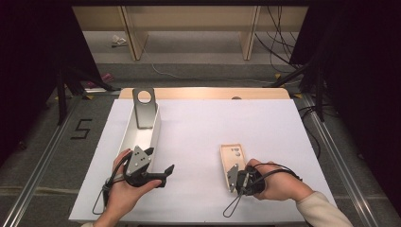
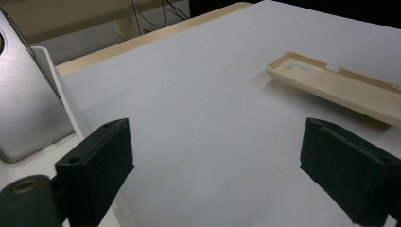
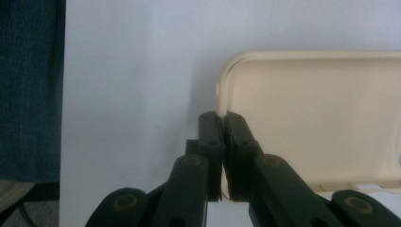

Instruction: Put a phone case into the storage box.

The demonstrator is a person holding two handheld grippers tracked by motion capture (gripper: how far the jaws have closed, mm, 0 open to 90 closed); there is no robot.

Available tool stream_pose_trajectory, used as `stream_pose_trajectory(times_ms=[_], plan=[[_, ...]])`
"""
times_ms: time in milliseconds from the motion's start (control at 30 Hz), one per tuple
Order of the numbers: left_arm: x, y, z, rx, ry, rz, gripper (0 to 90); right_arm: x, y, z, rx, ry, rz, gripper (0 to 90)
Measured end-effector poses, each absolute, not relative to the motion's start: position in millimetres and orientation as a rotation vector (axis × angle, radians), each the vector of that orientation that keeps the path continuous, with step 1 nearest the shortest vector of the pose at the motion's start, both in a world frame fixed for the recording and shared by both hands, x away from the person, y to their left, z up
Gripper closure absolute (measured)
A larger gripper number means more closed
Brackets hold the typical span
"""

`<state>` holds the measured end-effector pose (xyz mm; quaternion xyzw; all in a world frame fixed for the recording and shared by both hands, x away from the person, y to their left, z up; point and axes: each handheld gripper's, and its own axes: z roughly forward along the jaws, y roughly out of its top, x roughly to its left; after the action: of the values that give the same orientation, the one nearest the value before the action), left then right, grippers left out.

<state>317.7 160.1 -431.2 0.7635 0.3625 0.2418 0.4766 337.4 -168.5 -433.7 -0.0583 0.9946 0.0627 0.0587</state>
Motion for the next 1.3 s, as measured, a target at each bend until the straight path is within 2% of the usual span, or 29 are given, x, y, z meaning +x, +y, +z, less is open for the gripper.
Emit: stream_pose_trajectory(times_ms=[833, 1300], plan=[[319, 160, -432, 1.861, 0.892, 0.591, 10.5, 352, -178, -424, 0.064, 2.891, 0.762, 87.4], [320, 158, -433, 1.867, 0.888, 0.586, 11.0, 353, -176, -424, 0.096, 2.867, 0.888, 87.4]])
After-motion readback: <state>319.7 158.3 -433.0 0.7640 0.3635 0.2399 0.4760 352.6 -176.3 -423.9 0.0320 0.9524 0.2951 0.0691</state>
